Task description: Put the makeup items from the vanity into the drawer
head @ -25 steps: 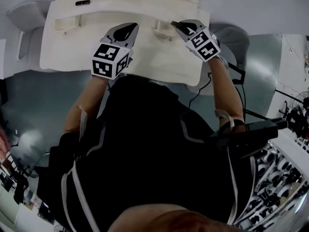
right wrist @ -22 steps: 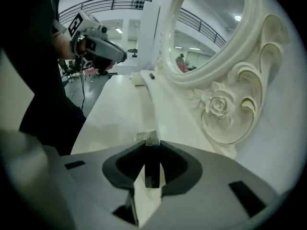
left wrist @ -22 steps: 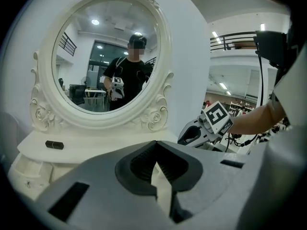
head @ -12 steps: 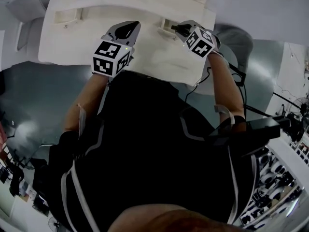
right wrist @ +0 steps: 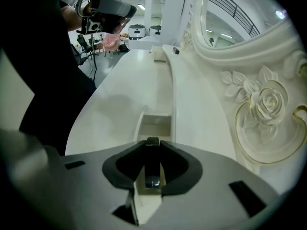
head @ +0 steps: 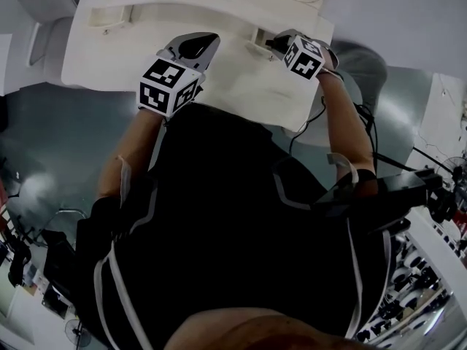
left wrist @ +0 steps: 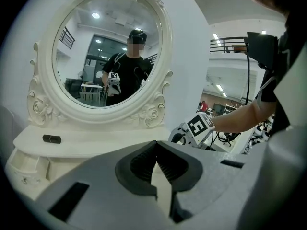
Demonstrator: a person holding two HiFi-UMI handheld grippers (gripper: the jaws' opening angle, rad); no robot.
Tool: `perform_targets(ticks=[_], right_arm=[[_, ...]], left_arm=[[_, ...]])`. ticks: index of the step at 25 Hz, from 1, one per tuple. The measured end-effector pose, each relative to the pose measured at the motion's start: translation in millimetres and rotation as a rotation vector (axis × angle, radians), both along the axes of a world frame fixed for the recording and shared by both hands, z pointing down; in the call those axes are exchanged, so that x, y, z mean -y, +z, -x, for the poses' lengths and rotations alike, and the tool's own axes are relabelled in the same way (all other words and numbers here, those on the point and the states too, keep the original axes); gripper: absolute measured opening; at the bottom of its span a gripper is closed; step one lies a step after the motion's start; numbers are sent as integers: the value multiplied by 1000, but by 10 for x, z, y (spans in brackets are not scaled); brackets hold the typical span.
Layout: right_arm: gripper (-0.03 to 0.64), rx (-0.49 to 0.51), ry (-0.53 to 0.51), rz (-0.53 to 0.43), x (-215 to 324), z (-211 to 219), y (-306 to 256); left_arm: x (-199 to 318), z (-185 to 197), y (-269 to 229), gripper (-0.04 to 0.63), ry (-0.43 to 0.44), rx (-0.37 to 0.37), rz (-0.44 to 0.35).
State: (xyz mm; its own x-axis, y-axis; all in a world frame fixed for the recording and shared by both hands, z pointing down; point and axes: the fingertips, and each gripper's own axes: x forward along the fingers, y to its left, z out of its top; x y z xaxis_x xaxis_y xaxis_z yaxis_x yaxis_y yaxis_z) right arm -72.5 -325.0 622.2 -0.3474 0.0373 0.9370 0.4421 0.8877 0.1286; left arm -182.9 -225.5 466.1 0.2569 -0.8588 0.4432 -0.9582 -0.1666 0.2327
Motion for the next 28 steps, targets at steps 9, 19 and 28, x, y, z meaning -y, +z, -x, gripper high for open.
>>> perform_targets(ticks=[9, 19, 28], right_arm=[[98, -60, -32, -1, -40, 58, -1], [100, -78, -23, 4, -30, 50, 16], [138, -60, 10, 0, -29, 36, -53]], left_arm=[[-63, 122, -54, 3, -31, 11, -9], [-108, 187, -100, 3, -40, 23, -21], [-119, 201, -171, 3, -33, 41, -40]])
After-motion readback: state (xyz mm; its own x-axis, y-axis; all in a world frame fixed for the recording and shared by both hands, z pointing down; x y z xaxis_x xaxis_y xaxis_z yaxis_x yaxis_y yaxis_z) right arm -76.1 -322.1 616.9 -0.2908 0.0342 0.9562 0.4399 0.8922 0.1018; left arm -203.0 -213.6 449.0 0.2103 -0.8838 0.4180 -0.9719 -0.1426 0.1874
